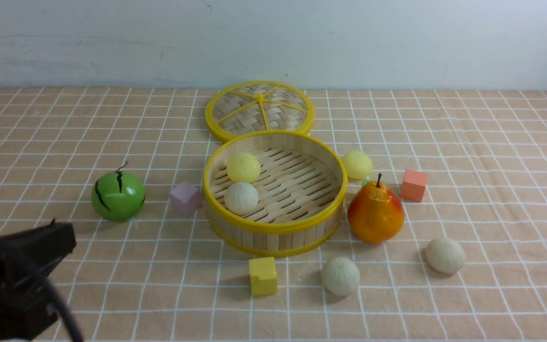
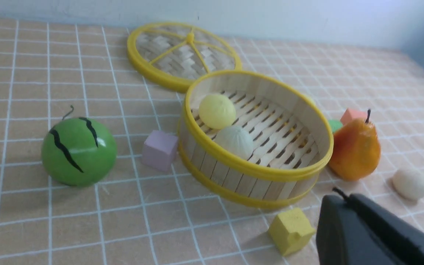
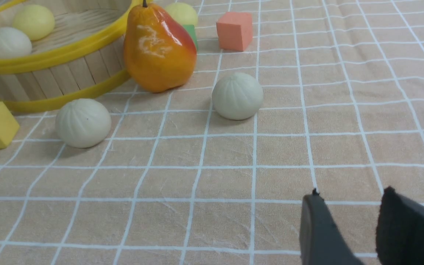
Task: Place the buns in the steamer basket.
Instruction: Use the right arm to grab a steamed stuffed bun
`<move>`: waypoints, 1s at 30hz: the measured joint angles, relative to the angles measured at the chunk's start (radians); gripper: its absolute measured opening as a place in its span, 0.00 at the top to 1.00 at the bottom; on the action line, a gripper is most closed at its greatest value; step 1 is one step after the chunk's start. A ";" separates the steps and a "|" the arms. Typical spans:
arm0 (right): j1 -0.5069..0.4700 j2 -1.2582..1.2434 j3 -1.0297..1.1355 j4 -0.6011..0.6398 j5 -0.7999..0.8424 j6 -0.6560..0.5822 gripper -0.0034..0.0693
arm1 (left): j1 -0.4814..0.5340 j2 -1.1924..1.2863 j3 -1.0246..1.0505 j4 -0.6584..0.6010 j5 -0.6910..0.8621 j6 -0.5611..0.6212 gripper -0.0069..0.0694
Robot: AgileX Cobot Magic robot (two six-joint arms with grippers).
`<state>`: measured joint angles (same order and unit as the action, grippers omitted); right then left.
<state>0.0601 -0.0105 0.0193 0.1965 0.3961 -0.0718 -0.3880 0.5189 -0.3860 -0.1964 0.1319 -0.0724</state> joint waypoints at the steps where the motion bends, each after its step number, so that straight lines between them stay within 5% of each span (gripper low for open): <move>1: 0.000 0.000 0.000 0.000 0.000 0.000 0.62 | 0.000 -0.055 0.046 -0.011 -0.039 0.000 0.93; 15: 0.000 0.000 0.000 0.000 0.000 0.000 0.62 | 0.000 -0.422 0.372 -0.025 -0.154 0.000 0.93; 30: 0.000 0.000 0.000 0.003 -0.009 0.001 0.62 | 0.000 -0.425 0.416 -0.025 0.083 -0.003 0.93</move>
<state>0.0601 -0.0105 0.0193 0.1995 0.3871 -0.0707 -0.3880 0.0943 0.0297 -0.2215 0.2144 -0.0756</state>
